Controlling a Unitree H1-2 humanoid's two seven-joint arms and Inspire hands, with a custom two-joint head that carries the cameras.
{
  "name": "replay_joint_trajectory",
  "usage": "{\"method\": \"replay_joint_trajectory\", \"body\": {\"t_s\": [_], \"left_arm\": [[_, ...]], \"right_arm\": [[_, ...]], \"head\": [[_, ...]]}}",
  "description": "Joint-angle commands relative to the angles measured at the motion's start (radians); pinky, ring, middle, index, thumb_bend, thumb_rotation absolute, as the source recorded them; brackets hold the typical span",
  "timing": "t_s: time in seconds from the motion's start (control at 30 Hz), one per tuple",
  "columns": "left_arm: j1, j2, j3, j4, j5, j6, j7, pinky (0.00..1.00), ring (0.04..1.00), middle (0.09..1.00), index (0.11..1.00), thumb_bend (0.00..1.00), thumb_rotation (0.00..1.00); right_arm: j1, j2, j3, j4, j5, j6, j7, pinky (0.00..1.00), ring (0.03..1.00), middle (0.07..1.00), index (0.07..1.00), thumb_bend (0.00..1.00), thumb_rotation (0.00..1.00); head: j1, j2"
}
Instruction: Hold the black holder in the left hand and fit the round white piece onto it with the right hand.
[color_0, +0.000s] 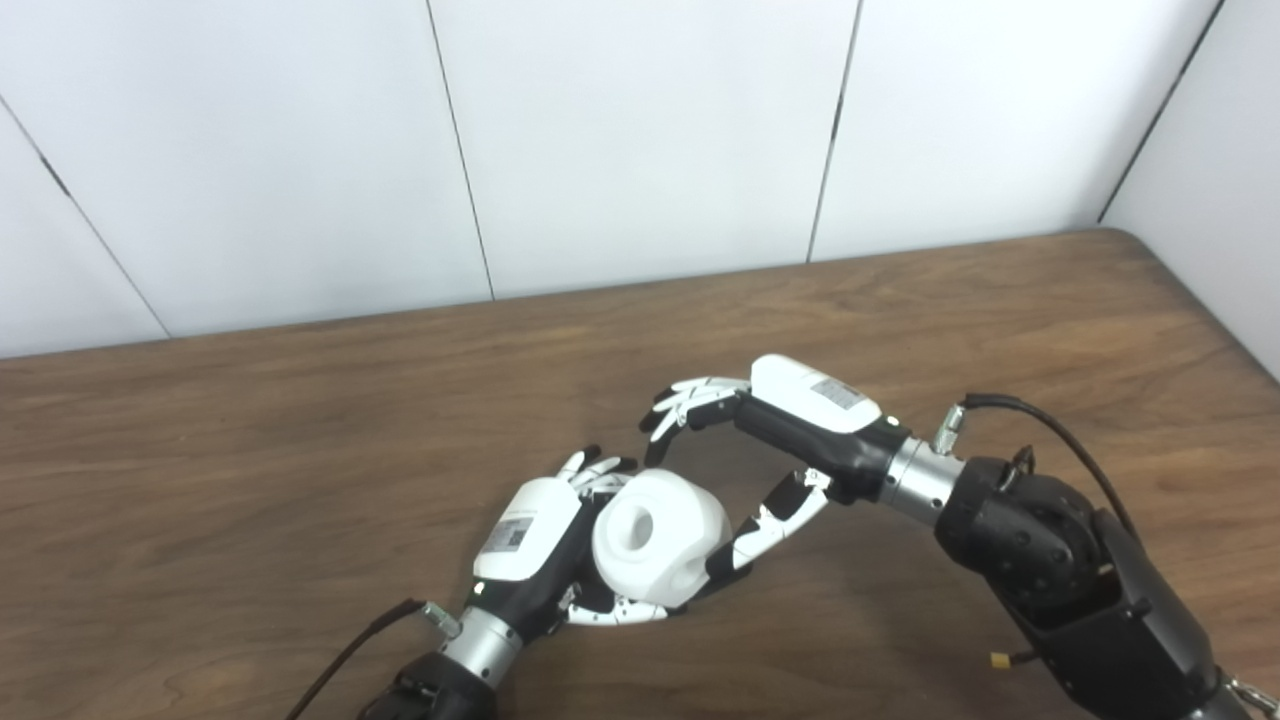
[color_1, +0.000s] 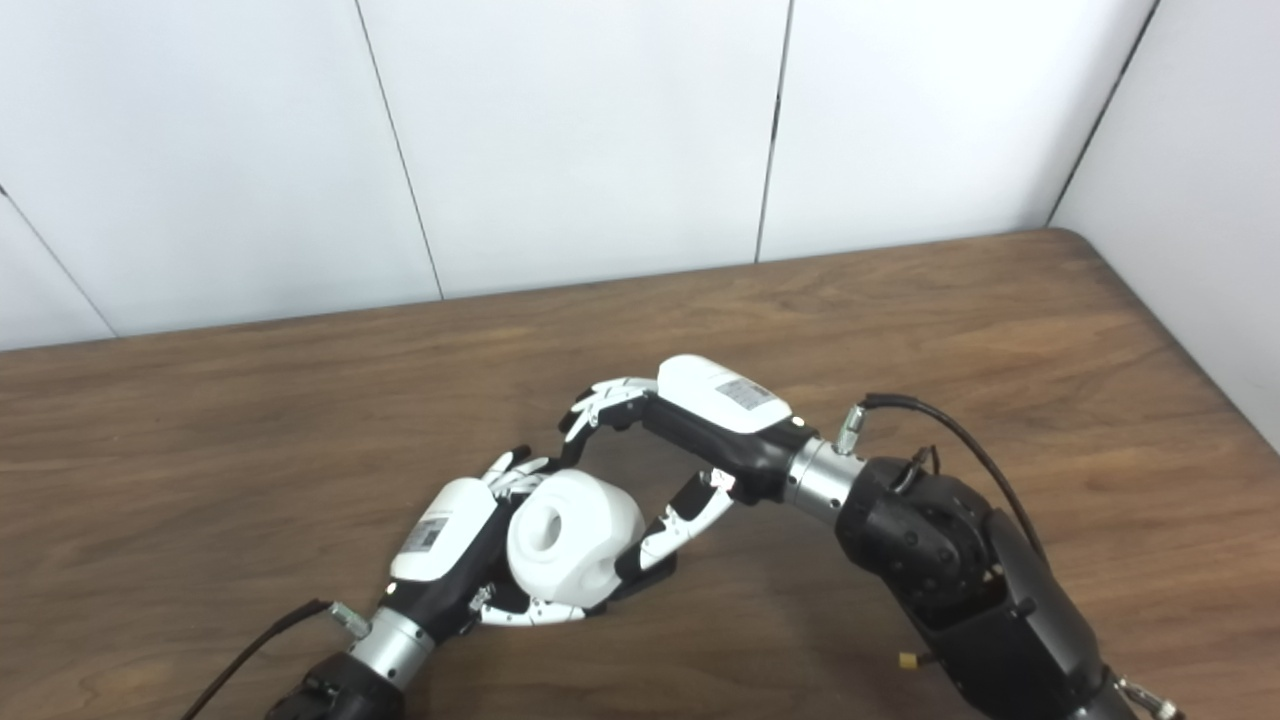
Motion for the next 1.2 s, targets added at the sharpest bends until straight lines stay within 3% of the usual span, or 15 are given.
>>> {"method": "replay_joint_trajectory", "body": {"t_s": [0.0, 0.37, 1.0, 1.07, 1.17], "left_arm": [[-0.008, 0.015, 0.006, -0.016, 0.0, -0.008, -0.002, 1.0, 0.896, 0.755, 0.483, 0.52, 0.08], [-0.003, 0.047, 0.018, -0.027, -0.01, -0.019, -0.009, 1.0, 0.896, 0.753, 0.484, 0.52, 0.07], [-0.01, 0.062, 0.031, -0.022, -0.023, -0.023, -0.026, 1.0, 0.902, 0.756, 0.484, 0.52, 0.07], [-0.011, 0.063, 0.031, -0.018, -0.02, -0.026, -0.024, 1.0, 0.902, 0.755, 0.484, 0.52, 0.07], [-0.011, 0.065, 0.029, -0.017, -0.019, -0.026, -0.028, 1.0, 0.903, 0.758, 0.484, 0.52, 0.07]], "right_arm": [[-0.038, 0.002, -0.009, -0.034, 0.004, -0.022, -0.011, 0.7, 0.863, 0.797, 0.651, 0.74, 0.27], [-0.029, 0.022, -0.055, -0.091, 0.014, -0.034, -0.045, 0.68, 0.862, 0.794, 0.654, 0.73, 0.28], [0.023, -0.003, -0.12, -0.082, 0.01, -0.072, -0.071, 0.68, 0.856, 0.786, 0.651, 0.71, 0.26], [0.022, 0.005, -0.12, -0.084, 0.009, -0.079, -0.078, 0.68, 0.852, 0.784, 0.65, 0.69, 0.26], [0.016, 0.009, -0.113, -0.088, -0.004, -0.094, -0.085, 0.67, 0.841, 0.783, 0.656, 0.59, 0.3]], "head": [[-0.003, 0.004], [-0.018, 0.003], [-0.024, -0.004], [-0.025, -0.004], [-0.025, -0.004]]}}
